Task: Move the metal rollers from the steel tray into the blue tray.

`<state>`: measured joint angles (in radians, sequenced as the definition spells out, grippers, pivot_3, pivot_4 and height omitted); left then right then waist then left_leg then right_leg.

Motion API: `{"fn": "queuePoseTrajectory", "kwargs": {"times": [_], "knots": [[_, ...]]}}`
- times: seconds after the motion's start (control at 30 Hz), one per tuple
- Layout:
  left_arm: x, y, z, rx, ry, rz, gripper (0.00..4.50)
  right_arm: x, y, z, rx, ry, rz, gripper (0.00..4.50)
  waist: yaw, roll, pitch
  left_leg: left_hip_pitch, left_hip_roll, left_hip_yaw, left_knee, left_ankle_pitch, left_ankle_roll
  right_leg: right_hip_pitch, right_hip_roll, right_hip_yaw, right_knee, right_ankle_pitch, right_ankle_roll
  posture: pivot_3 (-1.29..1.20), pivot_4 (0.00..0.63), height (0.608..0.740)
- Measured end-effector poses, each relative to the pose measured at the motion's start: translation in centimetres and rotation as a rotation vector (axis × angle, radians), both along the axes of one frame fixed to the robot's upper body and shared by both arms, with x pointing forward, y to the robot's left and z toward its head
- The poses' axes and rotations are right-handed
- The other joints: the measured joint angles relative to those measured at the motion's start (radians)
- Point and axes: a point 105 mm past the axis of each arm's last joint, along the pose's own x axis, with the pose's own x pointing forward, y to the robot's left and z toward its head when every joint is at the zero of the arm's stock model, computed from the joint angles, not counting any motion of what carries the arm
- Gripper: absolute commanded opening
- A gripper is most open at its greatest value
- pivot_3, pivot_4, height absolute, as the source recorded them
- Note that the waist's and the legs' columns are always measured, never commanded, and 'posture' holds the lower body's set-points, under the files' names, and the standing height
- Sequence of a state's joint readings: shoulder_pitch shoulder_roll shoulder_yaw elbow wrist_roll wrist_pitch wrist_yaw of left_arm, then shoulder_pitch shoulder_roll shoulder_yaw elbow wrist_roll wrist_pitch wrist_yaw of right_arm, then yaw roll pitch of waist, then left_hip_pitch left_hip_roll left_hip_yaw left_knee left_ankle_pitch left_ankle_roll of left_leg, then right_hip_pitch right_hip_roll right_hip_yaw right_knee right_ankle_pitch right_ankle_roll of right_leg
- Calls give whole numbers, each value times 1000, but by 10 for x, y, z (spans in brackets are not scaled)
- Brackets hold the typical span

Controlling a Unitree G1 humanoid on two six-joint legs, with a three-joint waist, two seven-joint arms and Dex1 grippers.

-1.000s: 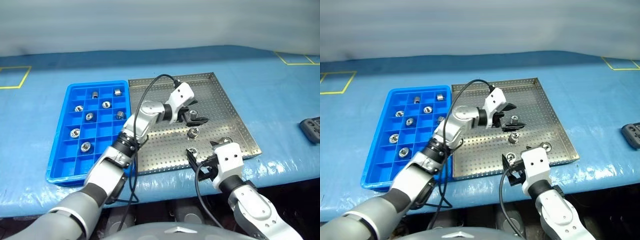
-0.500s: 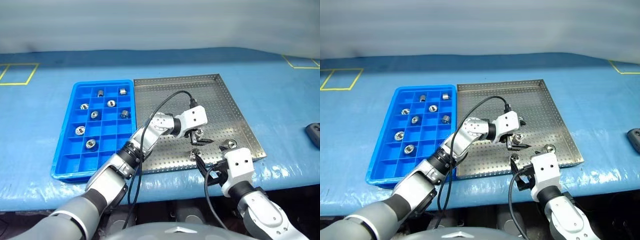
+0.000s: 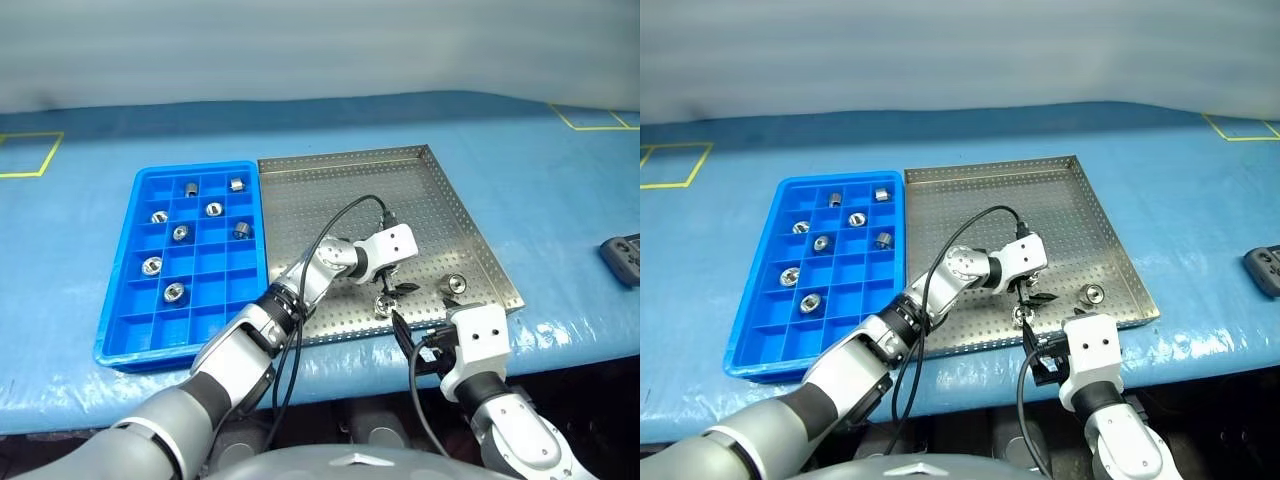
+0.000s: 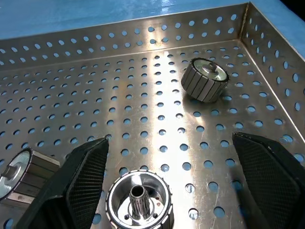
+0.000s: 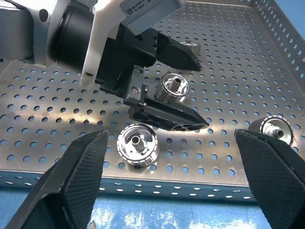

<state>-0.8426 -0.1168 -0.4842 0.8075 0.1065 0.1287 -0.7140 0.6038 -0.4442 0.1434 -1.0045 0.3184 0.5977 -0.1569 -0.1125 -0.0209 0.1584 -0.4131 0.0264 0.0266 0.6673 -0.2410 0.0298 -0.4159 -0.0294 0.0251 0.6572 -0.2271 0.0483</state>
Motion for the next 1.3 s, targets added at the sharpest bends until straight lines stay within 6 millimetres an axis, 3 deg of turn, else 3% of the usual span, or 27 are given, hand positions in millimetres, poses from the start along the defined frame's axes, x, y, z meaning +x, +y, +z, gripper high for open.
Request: {"fn": "queuePoseTrajectory", "kwargs": {"times": [0.23, 0.33, 0.57, 0.63, 0.73, 0.9, 1.0, 1.07, 1.2, 1.3], "knots": [[8, 7, -7, 43, 13, 36, 4492, 0, -1, 2, -9, -18, -11, 4500, -19, 0, 0, 0, 0, 0, 0, 0, 0, 0, 0, 0, 0, 0, 0, -284, 150, 740], [8, 8, -11, 51, 27, 36, 3974, 1, -1, 3, -9, -22, -10, 4500, -23, 0, 0, 0, 0, 0, 0, 0, 0, 0, 0, 0, 0, 0, 0, -283, 150, 740], [7, 8, -10, 44, 37, 31, 1750, 5, -1, 7, -10, -44, -9, 4500, -22, 0, 0, 0, 0, 0, 0, 0, 0, 0, 0, 0, 0, 0, 0, -263, 150, 740], [7, 9, -8, 34, 45, 27, 1717, 6, 0, 8, -11, -50, -7, 4500, -22, 0, 0, 0, 0, 0, 0, 0, 0, 0, 0, 0, 0, 0, 1, -242, 150, 740], [7, 5, 11, -32, 59, 10, 1717, 9, 1, 11, -16, -66, 11, 4500, -19, 0, 0, 0, 0, 0, 0, 0, 0, 0, 0, 0, 0, 1, 1, -204, 150, 740], [11, 6, 70, -233, 49, 22, 1717, 16, 6, 18, -24, -86, 78, 4500, -8, 0, 0, 0, 1, 1, 0, 0, 0, -1, 0, 1, 1, 1, 2, -127, 150, 740], [18, 26, 107, -361, 27, 91, 1717, 24, 14, 25, -29, -99, 151, 4500, -1, 0, 0, 2, 1, 1, 0, 0, 0, 0, 1, 2, 2, 2, 3, -73, 150, 740], [21, 43, 119, -400, -11, 146, 1717, 31, 22, 30, -30, -114, 209, 4500, 9, 0, 0, 2, 1, 1, 0, 0, 0, 0, 2, 2, 3, 2, 4, -48, 150, 740], [19, 91, 124, -415, -123, 253, 1717, 45, 45, 42, -42, -151, 363, 4500, 46, 1, 0, 3, 1, 1, -1, 0, -1, 0, 4, 2, 3, 3, 4, 72, 150, 740], [17, 125, 120, -402, -179, 359, 1717, 53, 54, 40, -59, -134, 449, 4500, 76, 1, 0, 2, 2, 0, -1, 0, -1, 0, 3, 1, 2, 4, 2, 124, 150, 740]]}}
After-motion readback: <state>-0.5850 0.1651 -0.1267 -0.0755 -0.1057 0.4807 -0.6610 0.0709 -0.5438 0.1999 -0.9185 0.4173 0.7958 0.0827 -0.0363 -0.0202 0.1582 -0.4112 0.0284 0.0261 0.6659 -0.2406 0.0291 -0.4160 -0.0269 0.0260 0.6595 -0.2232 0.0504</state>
